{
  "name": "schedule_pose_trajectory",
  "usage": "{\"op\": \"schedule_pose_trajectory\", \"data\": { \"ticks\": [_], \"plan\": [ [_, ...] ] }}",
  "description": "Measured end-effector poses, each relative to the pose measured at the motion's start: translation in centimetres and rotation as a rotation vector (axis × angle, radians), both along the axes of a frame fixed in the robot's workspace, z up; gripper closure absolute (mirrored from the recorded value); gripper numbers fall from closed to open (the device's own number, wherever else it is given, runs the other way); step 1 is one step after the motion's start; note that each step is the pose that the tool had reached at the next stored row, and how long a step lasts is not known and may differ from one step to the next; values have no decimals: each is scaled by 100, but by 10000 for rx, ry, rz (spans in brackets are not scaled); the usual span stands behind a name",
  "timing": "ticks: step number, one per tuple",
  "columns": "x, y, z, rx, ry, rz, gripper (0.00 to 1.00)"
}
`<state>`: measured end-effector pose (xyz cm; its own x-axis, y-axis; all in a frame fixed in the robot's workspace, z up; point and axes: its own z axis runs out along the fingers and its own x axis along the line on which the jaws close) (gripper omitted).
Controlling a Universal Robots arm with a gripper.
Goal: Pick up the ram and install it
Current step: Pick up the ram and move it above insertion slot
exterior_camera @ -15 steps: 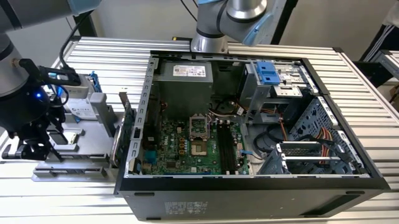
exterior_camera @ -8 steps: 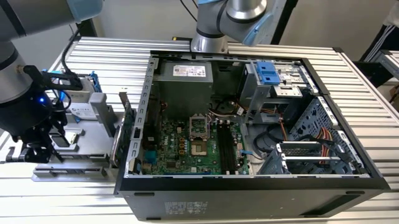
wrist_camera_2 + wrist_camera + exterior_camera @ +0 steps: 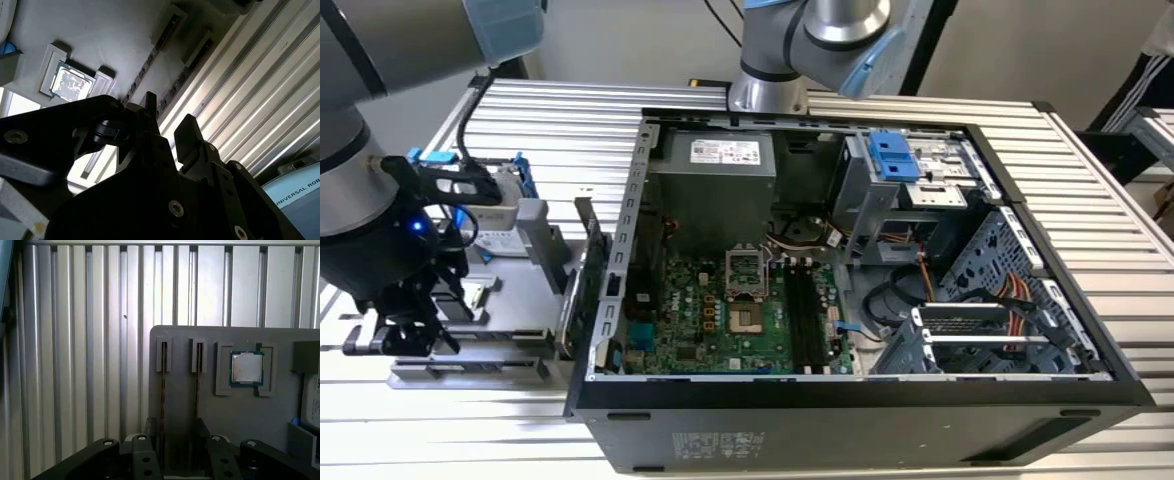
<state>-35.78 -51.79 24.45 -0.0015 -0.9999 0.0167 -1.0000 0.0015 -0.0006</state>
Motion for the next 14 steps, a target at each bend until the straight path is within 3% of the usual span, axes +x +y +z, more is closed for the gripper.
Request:
{"op": "schedule_pose_trajectory", "data": {
  "ticks": [14],
  "plan": [
    [-39,-8,-253,0,0,65,0]
  ]
}}
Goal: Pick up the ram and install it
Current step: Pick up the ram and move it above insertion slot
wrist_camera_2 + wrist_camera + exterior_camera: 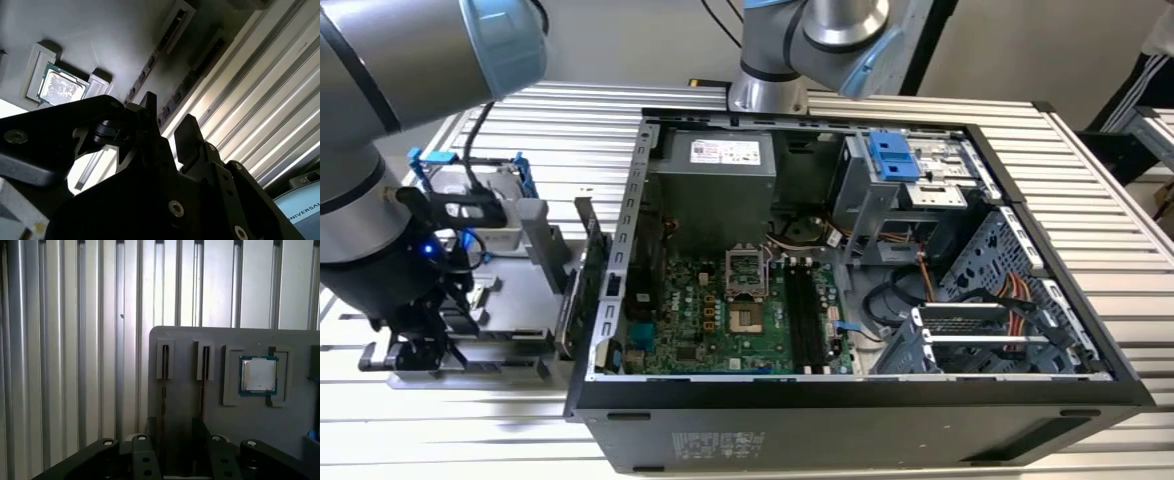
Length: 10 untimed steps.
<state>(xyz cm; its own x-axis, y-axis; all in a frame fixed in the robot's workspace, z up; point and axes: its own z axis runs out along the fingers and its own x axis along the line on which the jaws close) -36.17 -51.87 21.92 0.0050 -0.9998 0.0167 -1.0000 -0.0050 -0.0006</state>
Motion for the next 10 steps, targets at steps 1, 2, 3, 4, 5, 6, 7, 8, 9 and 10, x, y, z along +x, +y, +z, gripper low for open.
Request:
{"op": "schedule_pose_trajectory", "data": {
  "ticks": [1,2,3,4,5,6,7,8,9,10],
  "plan": [
    [-2,0,-20,1,-1,2,0],
    [-4,0,-36,0,0,3,0],
    [-5,-1,-54,0,2,4,0],
    [-6,-1,-72,0,6,5,0],
    [-7,-3,-91,0,11,4,0],
    [-7,-7,-108,-1,17,5,0],
    [-7,-12,-125,-1,23,6,0],
    [-8,-17,-141,-1,29,7,0],
    [-8,-24,-159,0,32,9,0],
    [-9,-31,-175,-1,37,10,0]
  ]
}}
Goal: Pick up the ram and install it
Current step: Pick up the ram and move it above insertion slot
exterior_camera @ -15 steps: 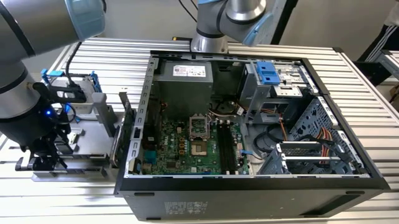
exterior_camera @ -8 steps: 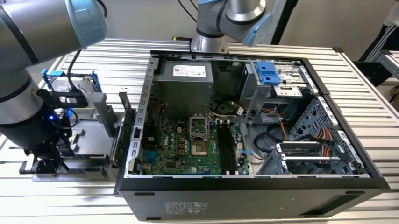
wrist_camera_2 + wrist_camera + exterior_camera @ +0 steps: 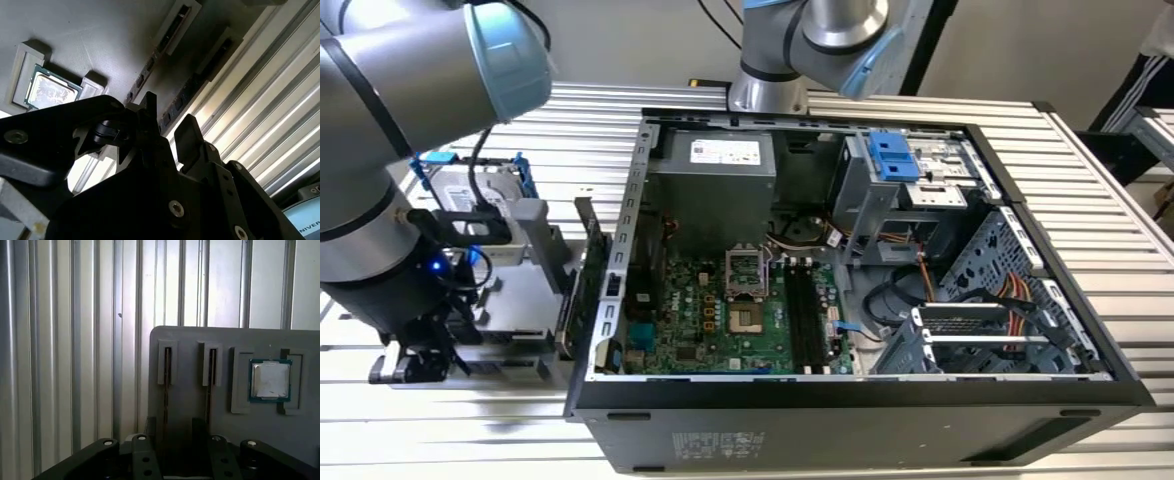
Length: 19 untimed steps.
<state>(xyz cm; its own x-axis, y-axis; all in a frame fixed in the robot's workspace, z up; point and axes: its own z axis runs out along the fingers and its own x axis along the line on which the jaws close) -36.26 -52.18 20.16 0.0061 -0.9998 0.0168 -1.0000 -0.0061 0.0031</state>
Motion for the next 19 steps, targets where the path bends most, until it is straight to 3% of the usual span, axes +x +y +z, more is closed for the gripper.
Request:
{"op": "schedule_pose_trajectory", "data": {
  "ticks": [7,19],
  "plan": [
    [-1,-19,-75,-1,12,4,0],
    [-1,-25,-86,1,10,4,0]
  ]
}}
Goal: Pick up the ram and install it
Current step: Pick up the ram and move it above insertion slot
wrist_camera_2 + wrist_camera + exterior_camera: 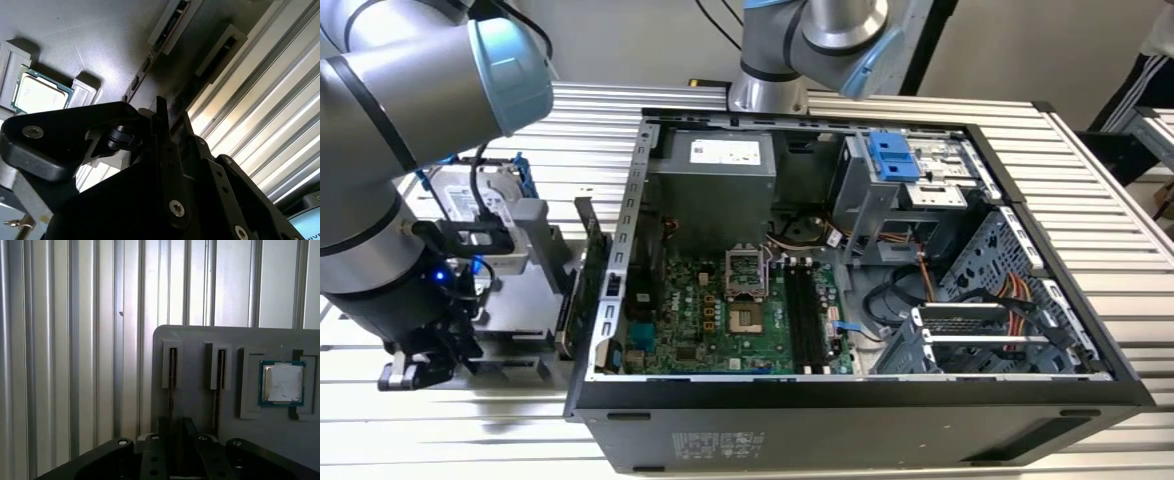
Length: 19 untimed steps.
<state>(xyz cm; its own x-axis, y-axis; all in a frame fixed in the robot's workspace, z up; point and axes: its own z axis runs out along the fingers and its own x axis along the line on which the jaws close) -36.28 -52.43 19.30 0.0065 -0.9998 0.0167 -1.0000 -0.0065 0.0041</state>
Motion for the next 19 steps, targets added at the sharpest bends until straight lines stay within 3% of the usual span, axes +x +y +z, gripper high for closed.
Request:
{"op": "schedule_pose_trajectory", "data": {
  "ticks": [1,2,19],
  "plan": [
    [0,0,0,-1,1,1,0],
    [0,0,0,0,0,0,100],
    [0,0,18,0,0,0,100]
  ]
}}
